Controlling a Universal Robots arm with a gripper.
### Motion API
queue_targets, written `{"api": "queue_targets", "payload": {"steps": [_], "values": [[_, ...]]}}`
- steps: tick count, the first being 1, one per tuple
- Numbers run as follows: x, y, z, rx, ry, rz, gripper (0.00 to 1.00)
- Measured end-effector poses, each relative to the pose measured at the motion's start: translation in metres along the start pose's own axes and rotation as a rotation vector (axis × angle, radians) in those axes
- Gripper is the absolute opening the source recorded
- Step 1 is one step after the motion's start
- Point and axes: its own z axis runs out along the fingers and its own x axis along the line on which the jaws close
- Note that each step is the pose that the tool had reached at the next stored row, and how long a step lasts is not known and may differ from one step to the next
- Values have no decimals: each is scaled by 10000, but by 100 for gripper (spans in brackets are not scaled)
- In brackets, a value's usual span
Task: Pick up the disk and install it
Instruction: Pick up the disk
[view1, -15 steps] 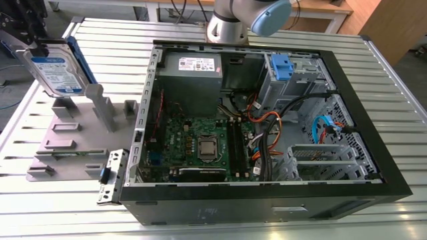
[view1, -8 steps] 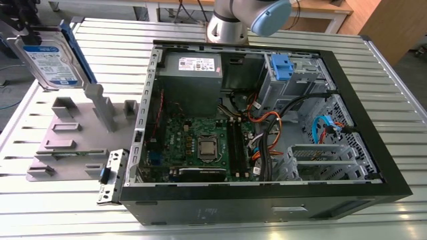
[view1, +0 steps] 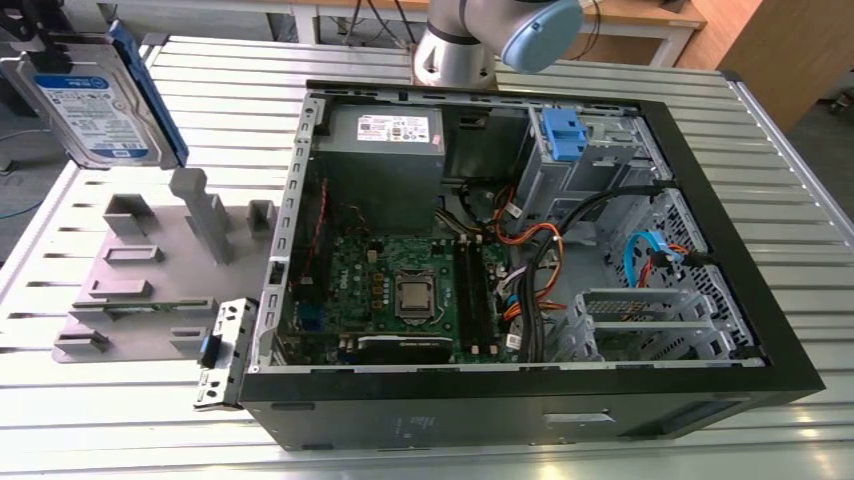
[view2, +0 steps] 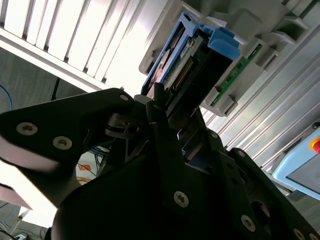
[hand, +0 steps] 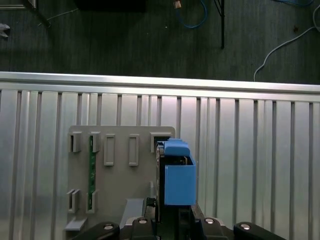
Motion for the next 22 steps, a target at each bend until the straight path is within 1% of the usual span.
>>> {"api": "queue_targets", "payload": {"steps": [10, 12, 16, 22], "values": [[0, 0, -6, -2, 1, 0, 35], [-1, 0, -18, -4, 2, 0, 35], [-3, 1, -64, -3, 2, 0, 35], [-7, 3, -162, -1, 1, 0, 35]]}}
